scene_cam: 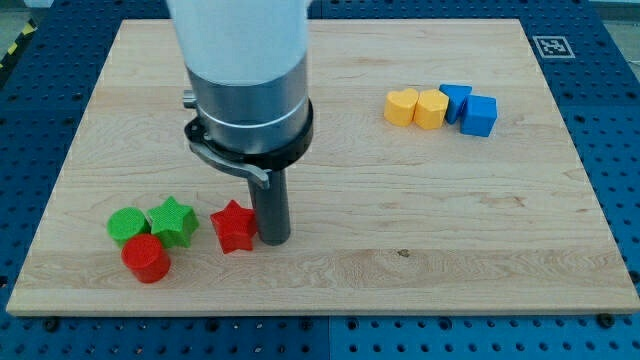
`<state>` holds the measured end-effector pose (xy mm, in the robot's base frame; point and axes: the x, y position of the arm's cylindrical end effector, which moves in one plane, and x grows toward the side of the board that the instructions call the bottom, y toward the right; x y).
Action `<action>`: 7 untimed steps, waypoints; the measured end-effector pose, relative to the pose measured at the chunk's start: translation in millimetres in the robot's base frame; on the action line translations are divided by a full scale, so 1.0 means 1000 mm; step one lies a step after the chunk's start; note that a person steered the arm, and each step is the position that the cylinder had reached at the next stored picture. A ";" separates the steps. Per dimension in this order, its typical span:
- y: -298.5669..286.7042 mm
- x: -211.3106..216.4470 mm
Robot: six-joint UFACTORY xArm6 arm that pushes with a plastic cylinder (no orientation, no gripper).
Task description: Move the red star towards the top left
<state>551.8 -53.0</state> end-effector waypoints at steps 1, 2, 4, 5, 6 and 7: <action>0.034 0.034; 0.020 0.060; -0.058 0.018; -0.058 0.010; -0.040 -0.016; -0.029 -0.044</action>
<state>507.6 -82.4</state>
